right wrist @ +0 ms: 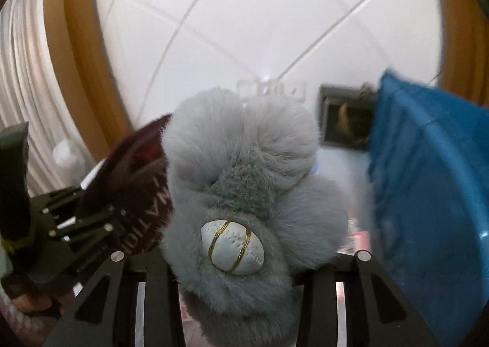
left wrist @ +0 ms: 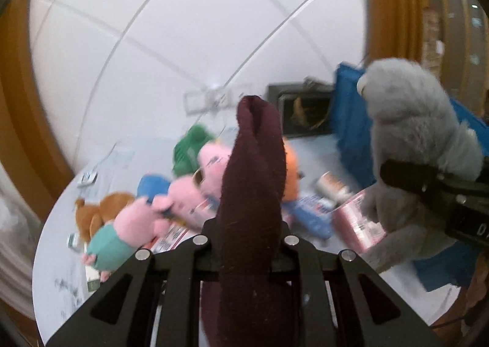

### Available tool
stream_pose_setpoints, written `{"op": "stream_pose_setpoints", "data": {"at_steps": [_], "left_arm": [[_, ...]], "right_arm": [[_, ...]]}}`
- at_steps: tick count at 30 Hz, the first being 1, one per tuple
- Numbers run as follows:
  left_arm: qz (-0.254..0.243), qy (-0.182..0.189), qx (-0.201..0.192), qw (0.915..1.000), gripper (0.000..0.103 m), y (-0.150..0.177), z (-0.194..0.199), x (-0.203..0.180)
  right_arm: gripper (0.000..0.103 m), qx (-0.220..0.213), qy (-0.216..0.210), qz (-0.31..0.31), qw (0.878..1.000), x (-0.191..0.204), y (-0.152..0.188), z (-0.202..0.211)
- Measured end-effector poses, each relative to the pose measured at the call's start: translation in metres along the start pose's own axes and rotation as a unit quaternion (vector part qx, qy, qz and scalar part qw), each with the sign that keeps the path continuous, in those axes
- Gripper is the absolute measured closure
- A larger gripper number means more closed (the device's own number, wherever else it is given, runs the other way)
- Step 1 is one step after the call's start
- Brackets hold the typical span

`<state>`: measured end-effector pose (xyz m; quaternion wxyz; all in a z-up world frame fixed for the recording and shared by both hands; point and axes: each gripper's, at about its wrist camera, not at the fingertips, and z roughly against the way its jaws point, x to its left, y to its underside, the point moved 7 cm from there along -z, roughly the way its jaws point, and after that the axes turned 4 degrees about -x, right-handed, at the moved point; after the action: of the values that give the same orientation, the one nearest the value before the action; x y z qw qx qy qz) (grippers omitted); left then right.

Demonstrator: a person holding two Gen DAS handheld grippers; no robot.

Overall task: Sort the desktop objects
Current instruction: 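Carry the maroon hat and gray plush over the blue bin and release both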

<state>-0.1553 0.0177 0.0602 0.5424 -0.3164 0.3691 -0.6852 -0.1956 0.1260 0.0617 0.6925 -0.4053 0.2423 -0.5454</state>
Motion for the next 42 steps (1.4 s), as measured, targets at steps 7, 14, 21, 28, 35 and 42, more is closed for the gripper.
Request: {"op": "stream_pose_setpoints", "data": {"at_steps": [7,14,21,28,35,42], "left_arm": [[-0.032,0.05,-0.066,0.9961,0.087,-0.047,0.036,-0.064],[-0.062,0.103,-0.141,0.9826,0.087,-0.113,0.068,-0.152],[-0.083,0.164,-0.18,0.9664,0.087,-0.171,0.082,-0.263],[-0.121,0.218,-0.116,0.9615,0.087,-0.177,0.049,-0.37],[-0.175,0.208,-0.005,0.9623,0.087,-0.129,-0.004,-0.409],[-0.174,0.208,0.054,0.961,0.085,-0.103,-0.015,-0.408]], "right_arm": [[0.066,-0.076,0.062,-0.016,0.995,-0.037,-0.021,0.101],[0.066,-0.146,0.137,-0.042,0.979,-0.102,-0.041,0.2],[0.066,-0.16,0.211,-0.06,0.962,-0.19,-0.043,0.265],[0.066,-0.119,0.216,-0.095,0.965,-0.271,-0.019,0.267],[0.065,-0.043,0.194,-0.135,0.971,-0.318,0.032,0.233],[0.064,0.001,0.177,-0.157,0.972,-0.327,0.057,0.214]]}}
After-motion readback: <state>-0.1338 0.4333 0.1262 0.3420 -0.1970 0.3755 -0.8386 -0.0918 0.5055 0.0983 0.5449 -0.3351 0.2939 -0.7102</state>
